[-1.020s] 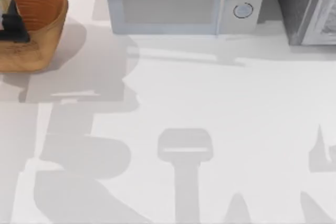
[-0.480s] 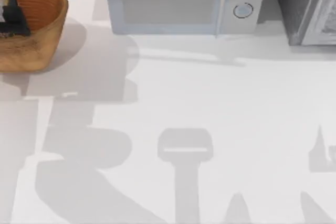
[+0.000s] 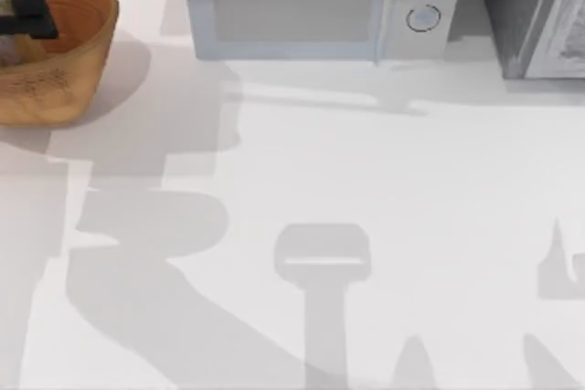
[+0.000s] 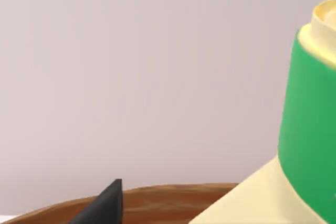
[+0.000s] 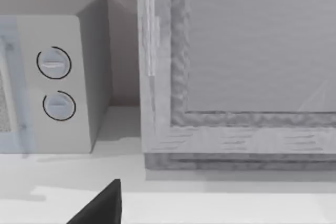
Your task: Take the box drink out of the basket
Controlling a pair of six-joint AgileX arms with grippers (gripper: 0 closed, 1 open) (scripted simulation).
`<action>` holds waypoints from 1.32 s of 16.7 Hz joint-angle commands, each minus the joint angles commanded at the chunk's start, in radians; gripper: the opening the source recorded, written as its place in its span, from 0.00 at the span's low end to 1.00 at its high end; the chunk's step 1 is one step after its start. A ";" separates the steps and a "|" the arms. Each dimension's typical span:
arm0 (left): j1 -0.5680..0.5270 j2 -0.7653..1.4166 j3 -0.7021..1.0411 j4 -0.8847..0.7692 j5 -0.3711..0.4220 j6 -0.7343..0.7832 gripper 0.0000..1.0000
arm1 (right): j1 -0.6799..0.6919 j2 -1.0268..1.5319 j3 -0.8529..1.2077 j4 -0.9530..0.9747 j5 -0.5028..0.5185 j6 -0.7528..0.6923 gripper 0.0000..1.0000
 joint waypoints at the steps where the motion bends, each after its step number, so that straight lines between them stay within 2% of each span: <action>1: 0.000 0.000 0.000 0.000 0.000 0.000 1.00 | 0.000 0.000 0.000 0.000 0.000 0.000 1.00; 3: 0.000 0.000 0.000 0.000 0.000 0.000 1.00 | 0.000 0.000 0.000 0.000 0.000 0.000 1.00; 16: 0.000 0.000 0.000 0.000 0.000 0.000 0.02 | 0.000 0.000 0.000 0.000 0.000 0.000 1.00; 22: 0.000 0.000 0.000 0.000 0.000 0.000 0.00 | 0.000 0.000 0.000 0.000 0.000 0.000 1.00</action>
